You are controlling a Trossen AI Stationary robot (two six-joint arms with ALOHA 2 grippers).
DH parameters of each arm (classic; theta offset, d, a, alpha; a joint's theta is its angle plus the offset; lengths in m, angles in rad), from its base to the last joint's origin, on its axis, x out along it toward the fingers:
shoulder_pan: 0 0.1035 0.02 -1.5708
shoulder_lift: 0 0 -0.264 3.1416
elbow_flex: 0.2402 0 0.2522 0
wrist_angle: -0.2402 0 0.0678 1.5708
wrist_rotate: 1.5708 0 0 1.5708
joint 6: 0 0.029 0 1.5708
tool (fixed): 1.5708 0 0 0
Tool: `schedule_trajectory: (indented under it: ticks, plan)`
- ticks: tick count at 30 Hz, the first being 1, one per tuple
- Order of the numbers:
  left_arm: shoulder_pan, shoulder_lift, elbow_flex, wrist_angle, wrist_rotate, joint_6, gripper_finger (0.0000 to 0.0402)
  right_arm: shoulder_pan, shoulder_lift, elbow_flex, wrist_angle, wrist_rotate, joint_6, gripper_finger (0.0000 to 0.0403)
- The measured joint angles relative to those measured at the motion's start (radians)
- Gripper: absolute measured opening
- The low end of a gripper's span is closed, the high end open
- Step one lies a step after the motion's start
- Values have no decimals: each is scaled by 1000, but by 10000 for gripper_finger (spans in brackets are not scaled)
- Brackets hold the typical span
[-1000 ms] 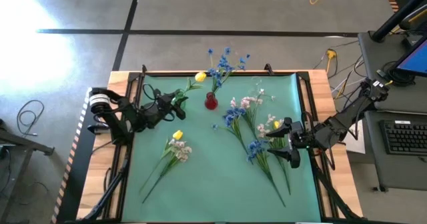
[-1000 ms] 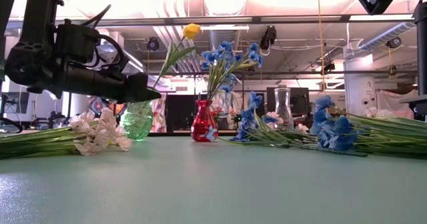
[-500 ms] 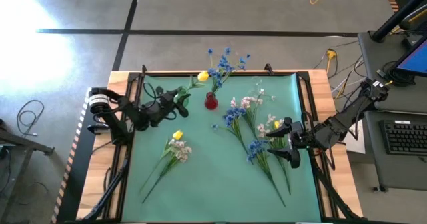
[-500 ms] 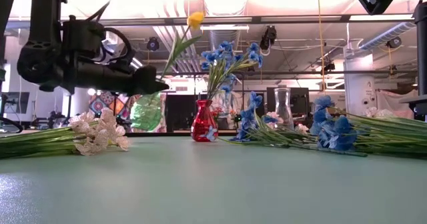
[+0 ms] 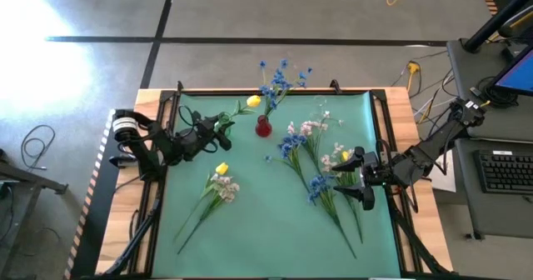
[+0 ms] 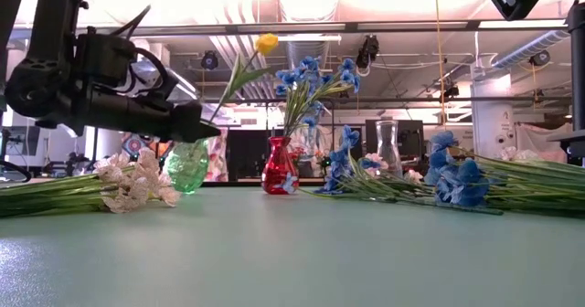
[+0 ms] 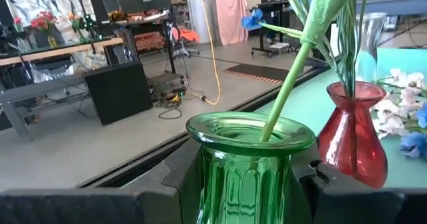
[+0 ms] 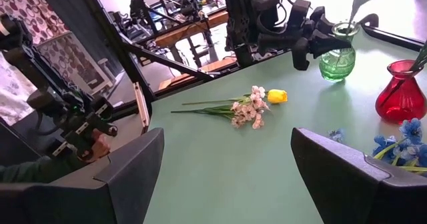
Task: Sort flowers into vase by color
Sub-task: Put the middle yellow flower into the green vase
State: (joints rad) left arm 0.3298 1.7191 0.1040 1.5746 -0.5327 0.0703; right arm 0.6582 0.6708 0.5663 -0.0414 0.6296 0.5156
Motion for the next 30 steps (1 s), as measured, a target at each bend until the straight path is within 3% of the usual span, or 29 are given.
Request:
schedule_trajectory:
  ticks: [12, 30]
  plan:
    - [0, 34, 11, 5, -1, -17, 131, 0, 0, 0, 1, 0, 0, 320]
    - [0, 34, 8, -10, -15, -36, 188, 0, 0, 0, 1, 0, 0, 320]
